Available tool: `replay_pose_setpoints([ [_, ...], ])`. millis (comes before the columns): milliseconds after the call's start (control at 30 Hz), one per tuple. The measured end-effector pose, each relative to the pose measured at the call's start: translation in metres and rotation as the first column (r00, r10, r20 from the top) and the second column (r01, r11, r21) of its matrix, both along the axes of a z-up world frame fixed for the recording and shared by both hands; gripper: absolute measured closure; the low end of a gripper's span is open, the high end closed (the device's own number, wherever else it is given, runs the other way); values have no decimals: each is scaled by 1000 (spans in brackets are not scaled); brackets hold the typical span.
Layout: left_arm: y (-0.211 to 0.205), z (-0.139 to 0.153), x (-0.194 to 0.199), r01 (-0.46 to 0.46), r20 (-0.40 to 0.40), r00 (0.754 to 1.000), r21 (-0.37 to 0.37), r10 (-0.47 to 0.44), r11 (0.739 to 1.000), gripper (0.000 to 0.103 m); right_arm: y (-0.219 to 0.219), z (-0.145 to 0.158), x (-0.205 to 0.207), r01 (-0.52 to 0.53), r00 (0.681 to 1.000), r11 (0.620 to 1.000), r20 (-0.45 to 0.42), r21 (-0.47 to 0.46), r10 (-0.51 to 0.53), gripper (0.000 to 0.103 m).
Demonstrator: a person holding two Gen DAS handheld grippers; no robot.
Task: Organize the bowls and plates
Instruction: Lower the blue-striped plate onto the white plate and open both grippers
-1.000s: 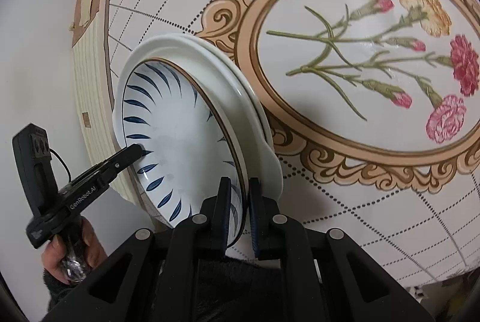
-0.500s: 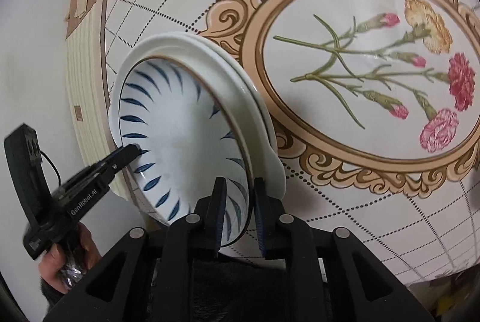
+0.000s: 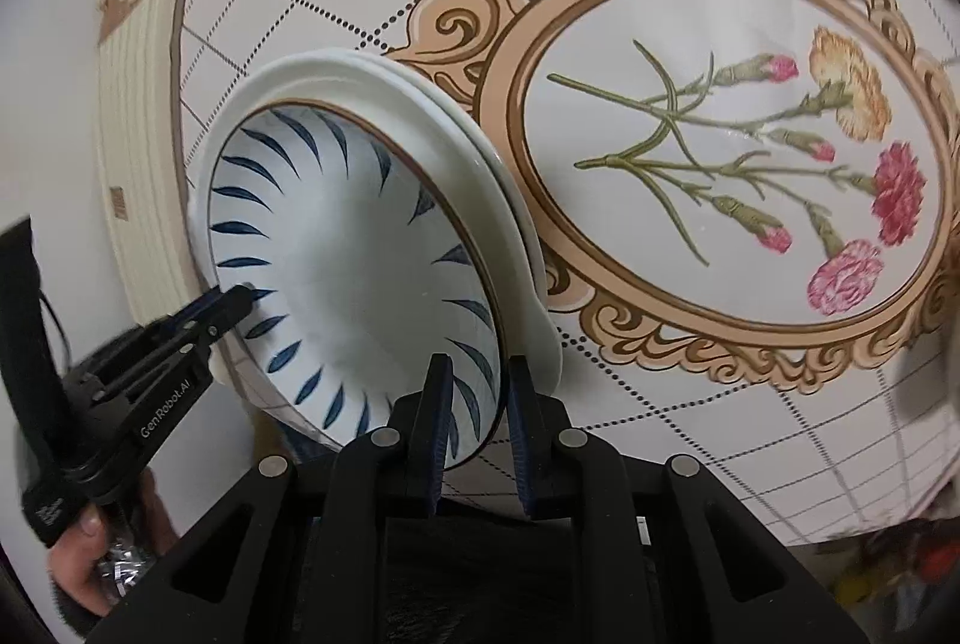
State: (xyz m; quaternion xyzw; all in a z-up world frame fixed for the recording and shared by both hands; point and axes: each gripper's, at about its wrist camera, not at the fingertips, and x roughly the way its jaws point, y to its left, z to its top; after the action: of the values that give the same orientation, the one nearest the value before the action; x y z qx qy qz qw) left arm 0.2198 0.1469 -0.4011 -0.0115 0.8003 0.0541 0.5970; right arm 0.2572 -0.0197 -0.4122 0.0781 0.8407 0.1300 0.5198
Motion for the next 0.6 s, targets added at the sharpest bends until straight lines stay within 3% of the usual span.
replay_pose_setpoints([
  [67, -5, -3, 6, 11, -19, 1000, 10, -11, 1000, 89, 9, 4, 3, -39, 999, 999, 17, -32, 40, 69],
  [133, -7, -4, 9, 15, -31, 999, 18, -14, 1000, 88, 17, 8, 5, -92, 994, 992, 57, -90, 98, 42],
  [367, -4, 0, 10, -34, -19, 999, -12, 34, 999, 81, 29, -1, -8, -172, 976, 968, 99, -183, 192, 40],
  [400, 1, 1, 15, -48, -14, 999, -18, 48, 999, 79, 29, 0, -10, -169, 976, 968, 108, -186, 191, 36],
  [433, 5, 5, 14, -62, -11, 998, -21, 62, 998, 74, 29, 2, -14, -158, 976, 970, 120, -184, 182, 23],
  [500, 7, 12, 12, -79, 14, 997, -29, 79, 996, 67, 26, 14, -18, -134, 972, 977, 172, -163, 162, 9],
  [567, 9, 25, 9, -96, 69, 993, -25, 97, 995, 56, 24, 28, -23, -116, 966, 981, 214, -153, 148, 0],
  [600, 9, 30, 7, -102, 86, 991, -24, 103, 995, 43, 22, 36, -25, -103, 962, 984, 237, -143, 136, 0],
])
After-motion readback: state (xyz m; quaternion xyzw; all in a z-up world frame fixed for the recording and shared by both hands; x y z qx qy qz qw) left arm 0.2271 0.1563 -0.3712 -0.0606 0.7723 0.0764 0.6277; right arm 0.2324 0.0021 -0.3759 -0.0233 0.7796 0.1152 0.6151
